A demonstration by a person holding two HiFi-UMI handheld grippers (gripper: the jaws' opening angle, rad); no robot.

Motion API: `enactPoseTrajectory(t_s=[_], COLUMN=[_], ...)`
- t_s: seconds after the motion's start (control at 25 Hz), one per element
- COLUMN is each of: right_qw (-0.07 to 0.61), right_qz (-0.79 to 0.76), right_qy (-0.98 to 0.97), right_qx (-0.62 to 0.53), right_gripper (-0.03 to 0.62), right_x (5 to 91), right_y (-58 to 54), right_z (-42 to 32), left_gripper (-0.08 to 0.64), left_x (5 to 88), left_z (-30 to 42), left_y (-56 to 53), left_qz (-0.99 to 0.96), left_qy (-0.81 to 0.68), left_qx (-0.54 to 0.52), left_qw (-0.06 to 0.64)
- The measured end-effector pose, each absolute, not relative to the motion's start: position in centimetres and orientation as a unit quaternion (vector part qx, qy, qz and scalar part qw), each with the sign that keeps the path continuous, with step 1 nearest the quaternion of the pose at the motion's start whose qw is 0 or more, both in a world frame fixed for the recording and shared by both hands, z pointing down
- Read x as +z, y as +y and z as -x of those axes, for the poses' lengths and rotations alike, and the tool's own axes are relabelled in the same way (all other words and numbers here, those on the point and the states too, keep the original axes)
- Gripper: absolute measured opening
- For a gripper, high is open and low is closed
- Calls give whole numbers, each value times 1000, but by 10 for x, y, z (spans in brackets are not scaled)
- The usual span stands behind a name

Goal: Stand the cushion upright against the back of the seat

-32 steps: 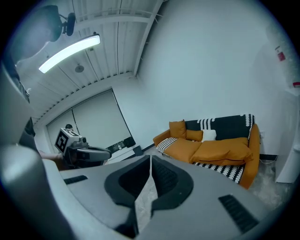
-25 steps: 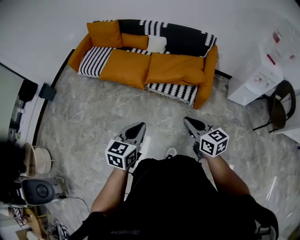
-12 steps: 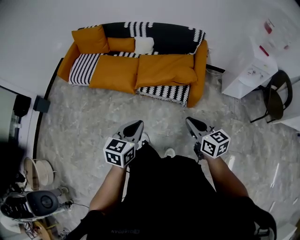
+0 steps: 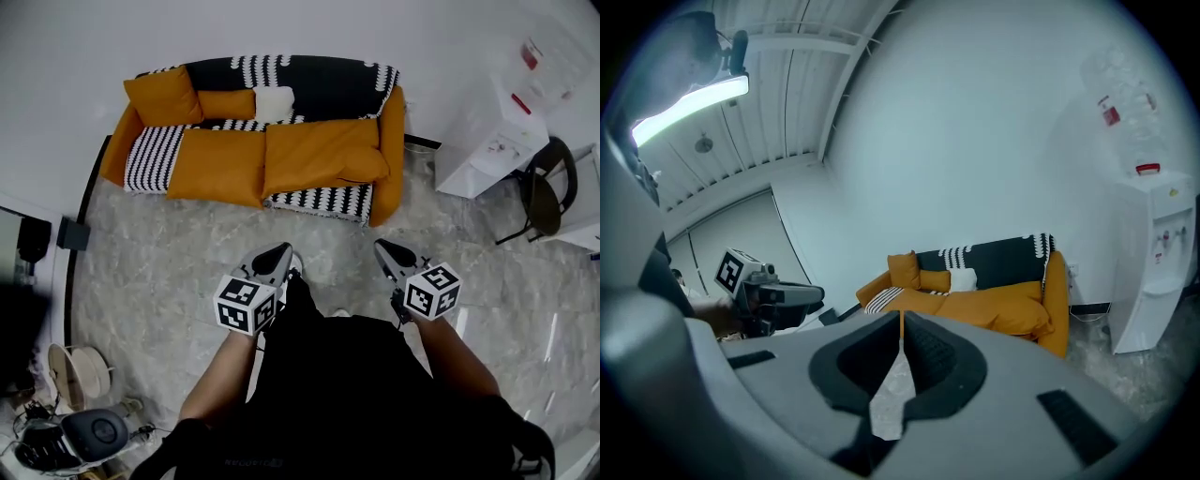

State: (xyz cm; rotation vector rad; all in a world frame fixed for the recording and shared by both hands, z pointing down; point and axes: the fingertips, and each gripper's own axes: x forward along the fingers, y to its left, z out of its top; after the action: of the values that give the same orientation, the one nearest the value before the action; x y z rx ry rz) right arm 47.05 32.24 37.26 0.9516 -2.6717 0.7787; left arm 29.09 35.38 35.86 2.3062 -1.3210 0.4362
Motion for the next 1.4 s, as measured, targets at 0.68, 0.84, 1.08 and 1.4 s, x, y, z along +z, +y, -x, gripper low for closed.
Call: enactPoseTrajectory(t_s=[0.68,0.84,1.08,1.4], right_qw=[122,146,194,298], right_qz=[-387,-423,-473,-490], right_qy=[-878,-856,-818,-771], right_qx=[254,259,262,278], right_gripper=[38,38,38,38], right_x=[364,383,423,494], right_y=[177,150,121,107], right_z=[-381,-380,-400,-439], left_gripper=[17,17,17,17], left_x=[367,382,421,493], left_z=[-186,-161,-123,-95], left_y=[181,148,118,103], left_qz=[-855,-857,-850,-826], left_qy=[-438,-425,-415,-410], left_qx=[165,178,201,252], left_qw=[222,230,255,294])
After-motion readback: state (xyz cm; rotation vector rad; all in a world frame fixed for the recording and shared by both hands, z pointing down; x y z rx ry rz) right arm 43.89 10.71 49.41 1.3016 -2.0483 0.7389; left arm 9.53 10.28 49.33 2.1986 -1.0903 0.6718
